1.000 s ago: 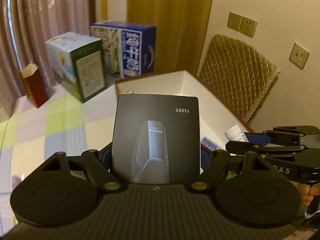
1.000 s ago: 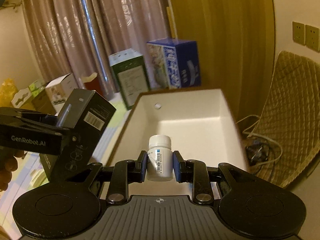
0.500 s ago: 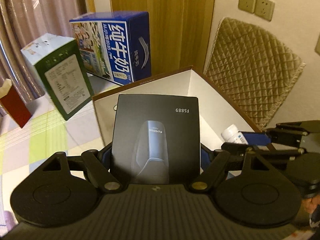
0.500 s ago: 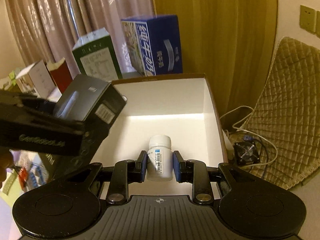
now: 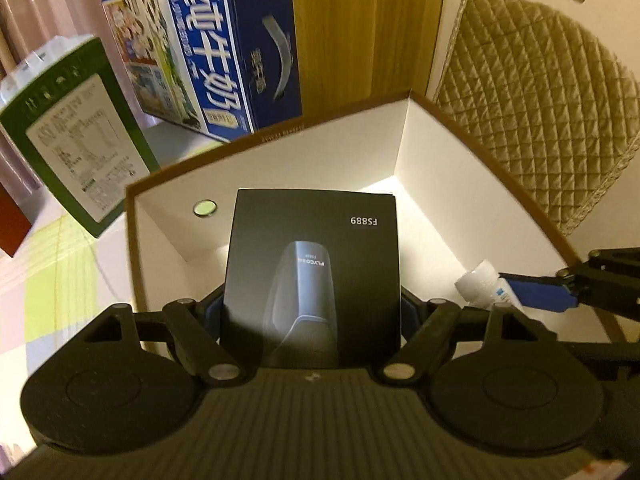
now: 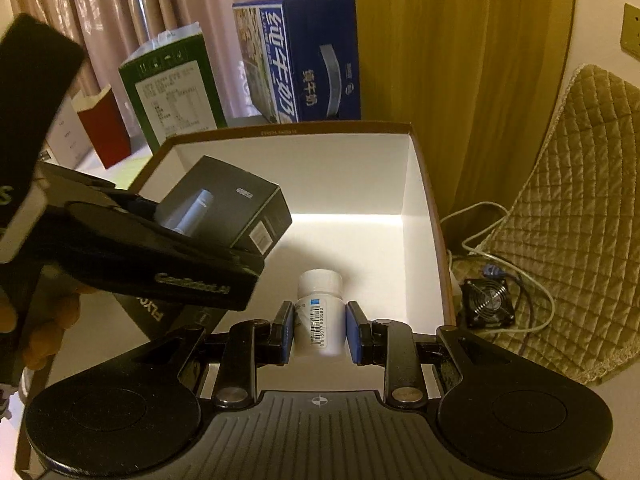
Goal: Organize objects
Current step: 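Open left tool to drop the black box while right tool releases the bottle inside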
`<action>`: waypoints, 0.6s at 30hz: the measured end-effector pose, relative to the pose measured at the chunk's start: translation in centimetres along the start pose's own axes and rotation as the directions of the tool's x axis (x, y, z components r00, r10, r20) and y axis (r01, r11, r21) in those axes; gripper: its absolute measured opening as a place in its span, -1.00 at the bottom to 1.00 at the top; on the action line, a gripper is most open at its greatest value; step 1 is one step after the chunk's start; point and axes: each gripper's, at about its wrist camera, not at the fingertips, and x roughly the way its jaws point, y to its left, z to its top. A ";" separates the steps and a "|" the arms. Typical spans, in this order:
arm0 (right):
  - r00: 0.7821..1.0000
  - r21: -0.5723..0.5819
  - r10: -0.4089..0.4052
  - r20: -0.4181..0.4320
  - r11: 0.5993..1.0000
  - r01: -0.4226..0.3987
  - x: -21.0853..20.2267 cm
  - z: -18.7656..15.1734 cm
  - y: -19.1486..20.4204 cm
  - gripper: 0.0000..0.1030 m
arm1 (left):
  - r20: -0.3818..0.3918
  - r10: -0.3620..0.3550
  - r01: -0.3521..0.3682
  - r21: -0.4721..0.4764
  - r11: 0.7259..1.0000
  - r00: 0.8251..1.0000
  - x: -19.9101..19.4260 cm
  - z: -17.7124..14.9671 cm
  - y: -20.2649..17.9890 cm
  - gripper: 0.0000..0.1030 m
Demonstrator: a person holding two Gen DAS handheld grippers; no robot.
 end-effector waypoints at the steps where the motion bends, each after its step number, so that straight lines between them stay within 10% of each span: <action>1: 1.000 -0.003 -0.002 -0.004 1.000 0.002 0.1 0.0 0.0 -0.53 | -0.009 0.005 -0.005 0.000 1.000 1.000 0.5 0.0 0.0 0.49; 18: 1.000 -0.011 0.000 0.007 1.000 0.000 1.0 0.5 -0.1 -0.49 | -0.053 0.019 -0.018 0.009 1.000 0.998 1.6 -0.2 0.8 0.55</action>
